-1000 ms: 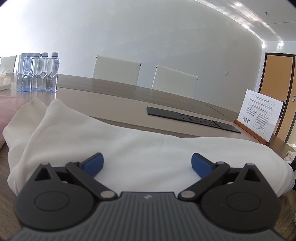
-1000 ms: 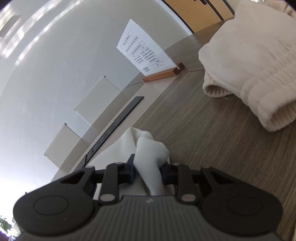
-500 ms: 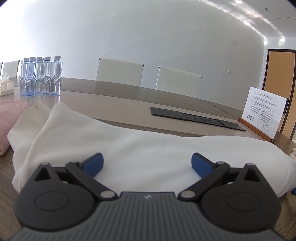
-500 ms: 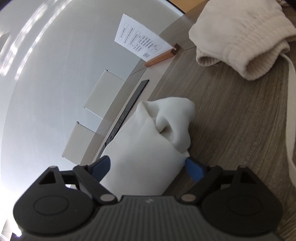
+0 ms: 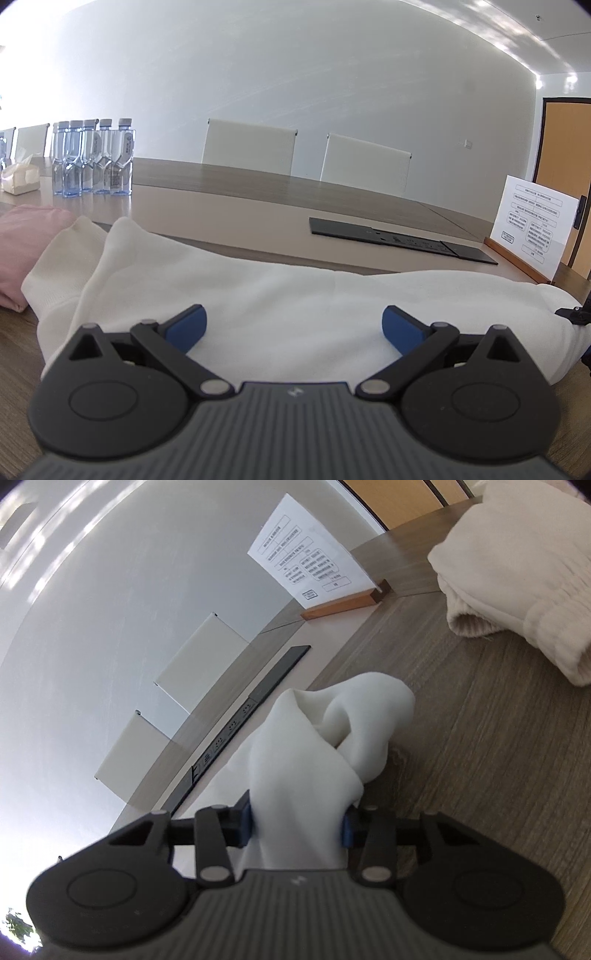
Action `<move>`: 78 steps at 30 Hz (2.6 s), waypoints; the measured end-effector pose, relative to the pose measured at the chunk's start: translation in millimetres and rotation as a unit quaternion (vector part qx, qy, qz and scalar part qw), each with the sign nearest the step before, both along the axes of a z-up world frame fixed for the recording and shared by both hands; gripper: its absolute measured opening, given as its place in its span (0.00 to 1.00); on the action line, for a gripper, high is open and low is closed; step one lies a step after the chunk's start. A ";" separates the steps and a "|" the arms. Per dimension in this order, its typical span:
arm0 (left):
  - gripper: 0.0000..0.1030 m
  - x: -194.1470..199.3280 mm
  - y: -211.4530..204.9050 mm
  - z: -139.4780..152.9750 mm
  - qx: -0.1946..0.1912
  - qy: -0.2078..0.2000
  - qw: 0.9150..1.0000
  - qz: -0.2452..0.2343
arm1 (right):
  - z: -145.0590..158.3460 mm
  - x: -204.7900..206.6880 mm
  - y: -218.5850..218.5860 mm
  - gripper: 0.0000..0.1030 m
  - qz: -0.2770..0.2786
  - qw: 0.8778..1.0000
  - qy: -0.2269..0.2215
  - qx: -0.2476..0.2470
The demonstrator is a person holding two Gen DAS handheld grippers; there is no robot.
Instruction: Fold clothes
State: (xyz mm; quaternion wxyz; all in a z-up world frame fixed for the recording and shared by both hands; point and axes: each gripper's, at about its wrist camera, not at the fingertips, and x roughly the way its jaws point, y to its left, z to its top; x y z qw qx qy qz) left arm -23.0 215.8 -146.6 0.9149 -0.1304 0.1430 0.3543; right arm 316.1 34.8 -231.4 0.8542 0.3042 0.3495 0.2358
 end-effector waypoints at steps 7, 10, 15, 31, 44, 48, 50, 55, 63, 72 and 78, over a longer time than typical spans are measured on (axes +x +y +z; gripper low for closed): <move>0.99 -11.6 4.1 11.0 -0.026 -0.027 0.999 0.008 | 47.1 -3.7 -30.7 0.38 -0.063 0.986 -0.136 -0.075; 0.99 -8.3 4.8 10.7 -0.044 -0.013 0.999 -0.011 | 78.0 -7.0 -43.0 0.38 -0.092 0.964 -0.220 -0.120; 0.99 2.3 10.4 -0.1 -0.107 0.017 0.993 -0.048 | 123.0 -36.3 -36.9 0.37 -0.069 0.918 -0.352 -0.171; 0.98 -19.9 37.7 2.1 -0.150 -0.028 0.988 -0.024 | 33.6 -244.4 81.7 0.38 0.219 0.665 -0.635 -0.325; 0.81 -52.7 71.9 14.9 -0.164 -0.066 0.983 0.041 | -29.8 -289.4 129.8 0.42 0.261 0.550 -0.672 -0.421; 0.81 -46.8 66.0 18.5 -0.130 -0.051 0.990 0.014 | 3.1 -273.5 109.3 0.41 0.223 0.620 -0.648 -0.384; 0.81 -39.3 64.0 15.4 -0.127 -0.031 0.991 -0.020 | 32.6 -252.6 88.9 0.40 0.194 0.678 -0.617 -0.351; 0.80 -19.4 58.2 3.2 -0.142 0.018 0.987 -0.071 | 110.5 -162.9 21.3 0.36 0.092 0.815 -0.505 -0.269; 0.80 -12.1 49.8 -7.7 -0.194 0.015 0.971 -0.137 | 149.7 18.0 -114.8 0.30 -0.021 0.918 -0.339 -0.202; 0.80 -7.2 42.8 -8.8 -0.192 0.012 0.971 -0.139 | 154.2 1.6 -94.1 0.30 -0.063 0.785 -0.515 -0.339; 0.80 -7.2 40.9 -10.6 -0.183 0.024 0.974 -0.130 | 37.9 -101.8 -0.5 0.30 0.160 0.655 -0.590 -0.444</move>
